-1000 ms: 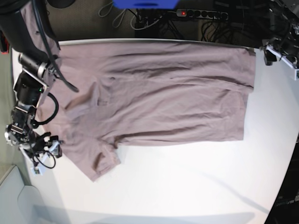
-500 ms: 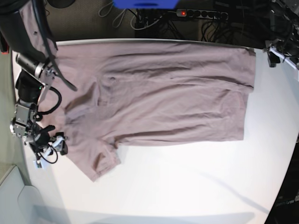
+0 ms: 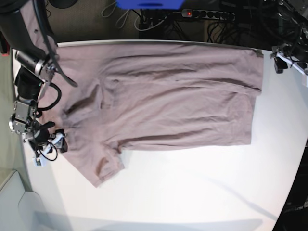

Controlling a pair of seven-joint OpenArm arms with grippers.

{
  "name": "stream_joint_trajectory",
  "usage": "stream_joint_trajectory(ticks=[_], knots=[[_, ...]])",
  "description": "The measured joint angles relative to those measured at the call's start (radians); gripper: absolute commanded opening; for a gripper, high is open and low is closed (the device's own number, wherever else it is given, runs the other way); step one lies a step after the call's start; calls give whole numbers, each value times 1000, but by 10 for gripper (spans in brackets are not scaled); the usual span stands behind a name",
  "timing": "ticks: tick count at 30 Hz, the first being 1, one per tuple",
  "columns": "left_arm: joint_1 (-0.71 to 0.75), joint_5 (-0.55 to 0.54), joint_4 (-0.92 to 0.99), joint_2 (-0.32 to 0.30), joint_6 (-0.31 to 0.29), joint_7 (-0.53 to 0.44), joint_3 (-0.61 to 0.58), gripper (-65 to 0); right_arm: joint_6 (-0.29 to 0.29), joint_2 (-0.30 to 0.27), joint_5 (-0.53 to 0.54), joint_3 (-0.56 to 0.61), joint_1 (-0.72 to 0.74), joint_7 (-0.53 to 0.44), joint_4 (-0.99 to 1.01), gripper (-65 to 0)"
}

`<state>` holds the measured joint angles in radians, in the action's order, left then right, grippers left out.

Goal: Layout the t-shirt on the table in an organized manner, then fold the t-shirt properly
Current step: 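Release the shirt and move both grippers to the shirt's side edges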

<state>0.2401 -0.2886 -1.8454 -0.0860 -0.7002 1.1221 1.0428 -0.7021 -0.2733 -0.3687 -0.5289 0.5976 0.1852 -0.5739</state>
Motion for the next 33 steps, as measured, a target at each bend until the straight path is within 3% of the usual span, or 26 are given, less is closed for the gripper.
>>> stream_joint_trajectory(ticks=[11, 14, 20, 28, 31, 33], knots=[[-9, 3, 0, 0, 0, 1, 0, -178, 0, 3, 9, 0, -37, -19, -2, -296], [-34, 4, 0, -4, 0, 0, 0, -178, 4, 3, 10, 0, -48, -34, -4, -390], [-125, 7, 1, -24, -2, 5, 2, -178, 4, 2, 9, 0, -47, -28, -4, -650], [-386, 11, 137, -77, 0, 3, 2, -178, 4, 2, 10, 0, -47, -25, -3, -650], [-480, 64, 285, -106, 0, 0, -74, -178, 3, 1, 10, 2, -50, -29, -4, -650], [-521, 122, 385, -115, 1, -87, -154, -178, 3, 0, 9, 2, -50, -25, -4, -650]])
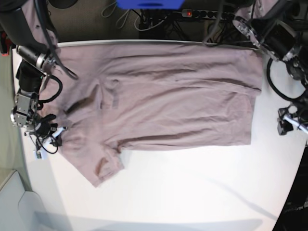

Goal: Layout the t-shirt on the table in an organized manner, then fold the t-shirt properly
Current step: 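Release the shirt and move both grippers to the shirt's side edges, then grasp the side edges with both grippers and fold them toward the collar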

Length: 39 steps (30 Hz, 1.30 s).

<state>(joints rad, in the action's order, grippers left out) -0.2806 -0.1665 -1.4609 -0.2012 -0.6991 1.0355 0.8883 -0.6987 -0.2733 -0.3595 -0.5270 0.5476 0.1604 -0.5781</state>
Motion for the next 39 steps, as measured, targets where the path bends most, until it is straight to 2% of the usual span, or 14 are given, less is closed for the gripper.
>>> stream_joint_trajectory(ticks=[4, 7, 15, 18, 20, 21, 25, 26, 29, 31, 34, 39], knots=[[-53, 113, 187, 8, -2, -227, -147, -178, 0, 2, 1, 0, 0, -1, 0, -650], [-87, 191, 361, 16, -5, -312, -220, -178, 0, 0, 3, 0, 0, -5, 0, -650], [-168, 191, 754, -31, 2, -576, -229, -178, 0, 2, 0, 0, 0, -1, 0, -650], [-192, 188, 816, -37, 3, -619, -229, -185, 0, 1, 0, 0, 0, -1, 0, -650], [-195, 181, 834, -40, 3, -629, -232, -234, 0, 2, 0, 0, 0, -1, 0, -650], [-194, 181, 834, -45, 3, -629, -245, -291, 0, 2, 0, 0, 0, -1, 0, -650], [-191, 182, 835, -50, 6, -622, -318, -612, 0, 2, 0, 0, 0, 0, 0, -650], [-191, 178, 836, -47, 6, -620, -322, -650, 0, 2, 0, 0, 0, 0, 0, -650], [-188, 177, 836, -46, 6, -622, -327, -629, 0, 2, 0, 0, 0, -1, 0, -650], [-178, 171, 829, -45, 6, -626, -327, -650, 0, 2, 0, 0, 0, -1, 0, -650], [-174, 163, 824, -46, -1, -625, -327, -647, 0, 2, 0, 0, 1, 0, 0, -650], [-151, 193, 681, -42, 0, -462, -325, -647, 0, 2, -1, 0, 8, 13, -6, -650]])
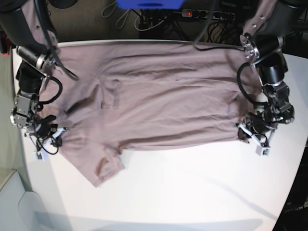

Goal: Layout the t-shirt on the table in an organized manner, then fold the t-shirt properly
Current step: 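Grasp the side edges with both grippers and fold them toward the collar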

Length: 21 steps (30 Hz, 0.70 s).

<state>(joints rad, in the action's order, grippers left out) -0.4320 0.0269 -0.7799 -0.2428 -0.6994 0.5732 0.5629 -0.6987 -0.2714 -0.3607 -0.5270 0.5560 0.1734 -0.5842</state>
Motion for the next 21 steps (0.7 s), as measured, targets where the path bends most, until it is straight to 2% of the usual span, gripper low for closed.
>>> stream_joint_trajectory(ticks=[3, 9, 13, 16, 21], knots=[[10, 3, -101, 8, -1, 71, 3, -647, -4, -4, -6, -2, 5, 23, -42, -650], [37, -9, -238, 24, -4, 139, 3, -647, -4, -13, 3, -3, -1, 8, -101, -650], [64, -10, -311, 42, -5, 180, 2, -647, -5, -19, 58, -3, -76, 21, -175, -650], [82, -10, -358, 54, -6, 204, 5, -647, -11, -19, 120, -3, -129, 89, -263, -650], [122, -16, -468, 86, -7, 252, 0, -647, -11, -21, 220, -2, -229, 135, -442, -650]])
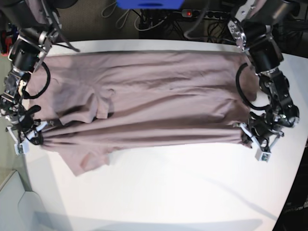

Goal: Layout the t-shirt on the table in an organized manner, then fold the t-shirt properly
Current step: 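Grasp the side edges with both grippers and fold them toward the collar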

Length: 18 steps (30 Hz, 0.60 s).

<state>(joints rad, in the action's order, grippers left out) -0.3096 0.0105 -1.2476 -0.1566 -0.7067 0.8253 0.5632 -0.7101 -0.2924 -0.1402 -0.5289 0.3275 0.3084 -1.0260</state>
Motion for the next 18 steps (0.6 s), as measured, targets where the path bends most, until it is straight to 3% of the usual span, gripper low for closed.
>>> stream_joint_trajectory(ticks=[3, 11, 18], knots=[[24, -15, -66, 24, 3, 38, 6, -647, 0, 0, 50, 0, -64, 24, -72, -650], [166, -249, -298, 22, 6, 151, 5, -648, 10, -5, 204, 0, -243, 58, -303, -650], [303, -435, -457, 33, 5, 196, 111, -648, 6, 29, 288, -69, -412, 64, -485, -650]])
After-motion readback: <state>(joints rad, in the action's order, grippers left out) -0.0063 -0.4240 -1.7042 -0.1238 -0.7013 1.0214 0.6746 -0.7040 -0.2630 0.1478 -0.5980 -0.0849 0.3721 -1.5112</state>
